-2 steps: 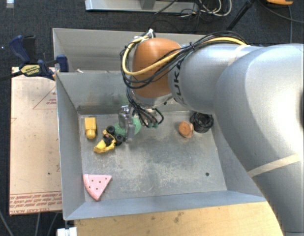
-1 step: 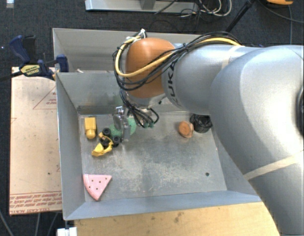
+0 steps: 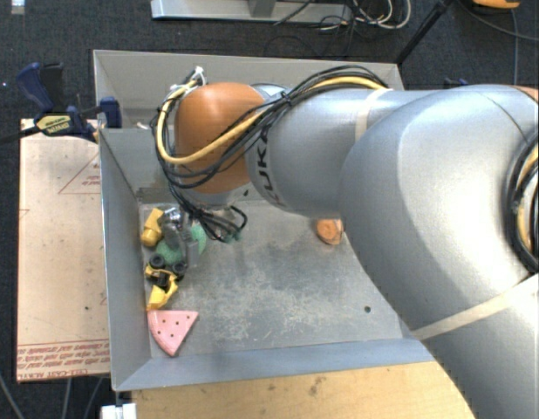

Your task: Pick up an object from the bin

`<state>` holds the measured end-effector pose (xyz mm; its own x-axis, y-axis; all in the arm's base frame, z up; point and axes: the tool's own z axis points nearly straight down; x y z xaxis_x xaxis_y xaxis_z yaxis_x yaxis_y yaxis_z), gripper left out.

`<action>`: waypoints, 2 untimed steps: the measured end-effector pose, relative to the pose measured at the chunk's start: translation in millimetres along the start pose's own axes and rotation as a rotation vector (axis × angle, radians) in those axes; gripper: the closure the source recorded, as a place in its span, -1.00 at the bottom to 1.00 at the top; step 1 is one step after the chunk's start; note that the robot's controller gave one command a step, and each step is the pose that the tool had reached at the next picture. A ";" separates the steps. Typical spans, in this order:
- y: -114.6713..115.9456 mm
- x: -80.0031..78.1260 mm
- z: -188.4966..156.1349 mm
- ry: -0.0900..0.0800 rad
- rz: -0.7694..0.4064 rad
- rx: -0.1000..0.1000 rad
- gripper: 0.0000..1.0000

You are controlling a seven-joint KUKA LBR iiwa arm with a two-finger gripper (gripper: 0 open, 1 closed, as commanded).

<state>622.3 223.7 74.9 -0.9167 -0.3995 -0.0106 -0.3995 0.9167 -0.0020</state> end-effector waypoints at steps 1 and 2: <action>32.2 -6.5 0.9 0.001 -0.049 -0.003 1.00; 6.8 4.1 -44.1 0.014 -0.041 -0.004 1.00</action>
Offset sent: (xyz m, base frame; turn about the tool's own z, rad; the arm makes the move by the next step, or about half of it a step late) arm -0.0008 -0.0279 0.1174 -0.0240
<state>615.4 228.1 118.9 -0.8993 -0.4372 0.0037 -0.4372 0.8994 0.0022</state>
